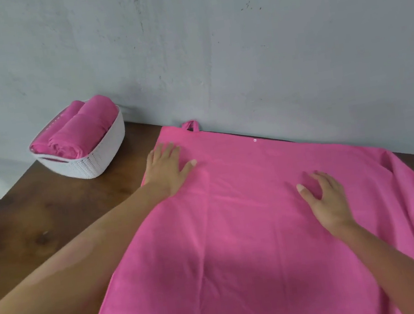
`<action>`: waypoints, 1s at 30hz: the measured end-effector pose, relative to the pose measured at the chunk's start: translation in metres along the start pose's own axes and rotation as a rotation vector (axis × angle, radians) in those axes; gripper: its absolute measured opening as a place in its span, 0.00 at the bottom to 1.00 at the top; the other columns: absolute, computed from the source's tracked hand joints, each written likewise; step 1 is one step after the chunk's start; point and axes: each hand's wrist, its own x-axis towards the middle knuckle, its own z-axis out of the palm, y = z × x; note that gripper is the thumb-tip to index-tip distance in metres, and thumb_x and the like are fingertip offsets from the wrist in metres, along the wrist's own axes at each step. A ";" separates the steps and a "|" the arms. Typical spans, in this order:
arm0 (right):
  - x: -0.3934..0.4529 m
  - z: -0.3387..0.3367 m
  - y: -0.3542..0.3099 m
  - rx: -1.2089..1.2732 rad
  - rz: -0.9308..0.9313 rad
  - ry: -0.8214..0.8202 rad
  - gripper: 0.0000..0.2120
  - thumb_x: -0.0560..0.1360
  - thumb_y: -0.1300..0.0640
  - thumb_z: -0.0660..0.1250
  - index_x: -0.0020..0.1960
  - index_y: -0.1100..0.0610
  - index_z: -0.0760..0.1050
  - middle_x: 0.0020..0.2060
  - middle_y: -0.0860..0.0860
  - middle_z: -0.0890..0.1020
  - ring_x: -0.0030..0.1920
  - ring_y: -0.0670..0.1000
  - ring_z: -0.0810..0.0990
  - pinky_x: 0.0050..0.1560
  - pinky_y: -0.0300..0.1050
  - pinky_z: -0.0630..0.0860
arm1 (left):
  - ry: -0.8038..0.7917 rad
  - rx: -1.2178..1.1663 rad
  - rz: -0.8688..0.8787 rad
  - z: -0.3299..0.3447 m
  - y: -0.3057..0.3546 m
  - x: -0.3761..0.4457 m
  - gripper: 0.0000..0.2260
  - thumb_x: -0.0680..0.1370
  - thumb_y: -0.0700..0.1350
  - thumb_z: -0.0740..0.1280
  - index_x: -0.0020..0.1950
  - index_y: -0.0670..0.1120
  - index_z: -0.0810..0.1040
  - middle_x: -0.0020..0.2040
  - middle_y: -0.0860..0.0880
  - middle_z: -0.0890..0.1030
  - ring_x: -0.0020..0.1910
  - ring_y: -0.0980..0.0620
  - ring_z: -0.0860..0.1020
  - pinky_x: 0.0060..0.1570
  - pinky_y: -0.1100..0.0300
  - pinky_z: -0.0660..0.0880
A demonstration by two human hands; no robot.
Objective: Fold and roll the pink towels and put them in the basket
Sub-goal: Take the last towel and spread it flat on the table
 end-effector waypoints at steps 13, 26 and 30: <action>-0.159 -0.026 0.016 -0.208 -0.258 -0.088 0.38 0.79 0.33 0.47 0.78 0.59 0.60 0.76 0.57 0.65 0.77 0.58 0.58 0.78 0.58 0.56 | 0.012 -0.049 -0.279 0.021 0.046 -0.276 0.34 0.81 0.67 0.48 0.81 0.49 0.54 0.82 0.44 0.51 0.79 0.39 0.50 0.77 0.42 0.50; -0.320 -0.087 0.091 -0.320 -0.372 -0.140 0.43 0.76 0.29 0.38 0.79 0.54 0.62 0.77 0.52 0.65 0.78 0.55 0.59 0.78 0.53 0.56 | 0.044 0.032 -0.283 0.033 0.069 -0.366 0.31 0.82 0.64 0.47 0.81 0.50 0.54 0.81 0.41 0.54 0.79 0.37 0.53 0.77 0.39 0.51; -0.338 -0.117 0.134 -0.329 -0.294 -0.150 0.48 0.72 0.25 0.31 0.79 0.52 0.62 0.77 0.50 0.64 0.77 0.53 0.59 0.78 0.52 0.58 | 0.023 -0.028 -0.121 0.037 0.128 -0.361 0.40 0.74 0.68 0.37 0.80 0.50 0.59 0.81 0.41 0.56 0.79 0.39 0.54 0.77 0.42 0.52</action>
